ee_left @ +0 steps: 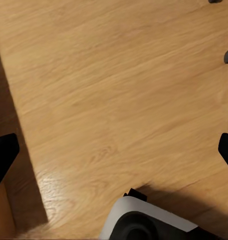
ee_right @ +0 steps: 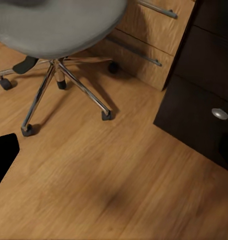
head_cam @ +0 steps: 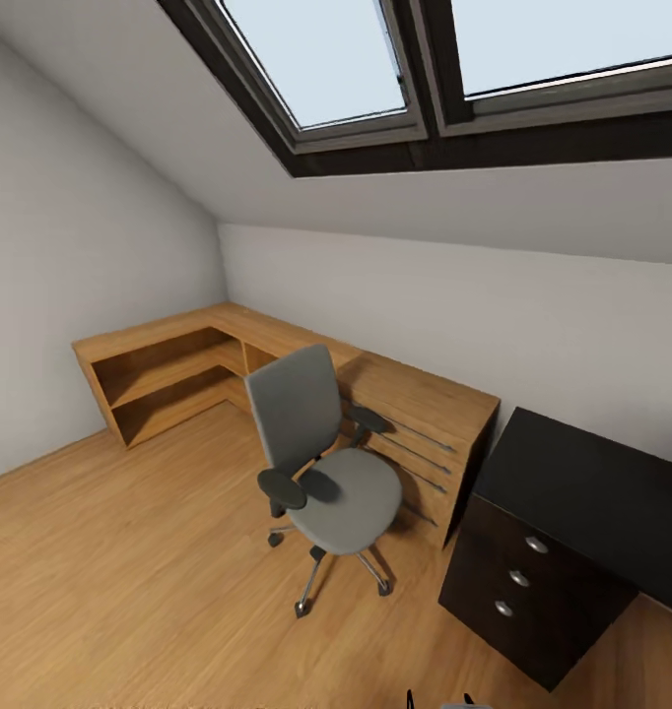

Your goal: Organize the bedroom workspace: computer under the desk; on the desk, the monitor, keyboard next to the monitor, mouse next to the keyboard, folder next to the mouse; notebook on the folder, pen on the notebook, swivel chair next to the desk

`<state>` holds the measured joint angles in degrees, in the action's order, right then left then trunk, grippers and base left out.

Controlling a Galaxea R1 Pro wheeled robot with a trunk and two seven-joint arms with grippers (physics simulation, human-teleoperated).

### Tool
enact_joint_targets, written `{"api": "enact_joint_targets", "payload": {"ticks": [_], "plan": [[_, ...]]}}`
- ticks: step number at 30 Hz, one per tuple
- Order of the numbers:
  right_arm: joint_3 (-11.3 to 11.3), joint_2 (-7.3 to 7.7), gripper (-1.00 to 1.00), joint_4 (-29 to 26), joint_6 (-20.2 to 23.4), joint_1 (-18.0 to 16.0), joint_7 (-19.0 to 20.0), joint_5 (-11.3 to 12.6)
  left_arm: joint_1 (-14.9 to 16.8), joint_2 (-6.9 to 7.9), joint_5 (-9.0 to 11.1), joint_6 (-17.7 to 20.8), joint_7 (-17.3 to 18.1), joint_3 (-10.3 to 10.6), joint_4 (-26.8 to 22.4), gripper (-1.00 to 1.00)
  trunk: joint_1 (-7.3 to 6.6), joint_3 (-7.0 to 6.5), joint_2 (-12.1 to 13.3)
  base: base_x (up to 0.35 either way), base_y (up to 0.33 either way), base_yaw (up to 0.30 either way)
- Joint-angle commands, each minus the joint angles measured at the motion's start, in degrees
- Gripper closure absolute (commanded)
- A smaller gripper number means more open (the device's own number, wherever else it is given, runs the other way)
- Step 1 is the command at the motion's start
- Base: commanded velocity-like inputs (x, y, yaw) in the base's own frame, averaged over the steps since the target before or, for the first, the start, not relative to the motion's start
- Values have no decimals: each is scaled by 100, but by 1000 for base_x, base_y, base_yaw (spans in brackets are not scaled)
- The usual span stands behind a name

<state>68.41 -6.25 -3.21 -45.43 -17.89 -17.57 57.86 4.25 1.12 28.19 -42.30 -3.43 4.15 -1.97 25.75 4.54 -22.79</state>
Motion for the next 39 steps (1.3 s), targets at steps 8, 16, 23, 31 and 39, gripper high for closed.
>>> {"api": "enact_joint_targets", "payload": {"ticks": [8,16,23,31,39], "plan": [[49,1,-100,-4,11,-4,-52,6,6,18,11,41,-66,39,3,-100,3,32,-12,0,0,271],[49,1,-100,-4,27,-4,-42,-4,6,27,19,46,-78,28,3,-100,3,51,-12,0,0,271],[49,1,-100,-4,49,-4,-23,-11,6,28,27,47,-87,20,4,-100,3,68,-12,147,64,271],[49,1,-100,-4,73,-4,-11,-13,6,29,28,47,-88,17,2,-100,3,87,-12,278,123,271],[56,-4,-100,-6,107,-4,-3,-20,6,29,21,54,-81,23,0,-100,3,107,-12,313,94,271]]}}
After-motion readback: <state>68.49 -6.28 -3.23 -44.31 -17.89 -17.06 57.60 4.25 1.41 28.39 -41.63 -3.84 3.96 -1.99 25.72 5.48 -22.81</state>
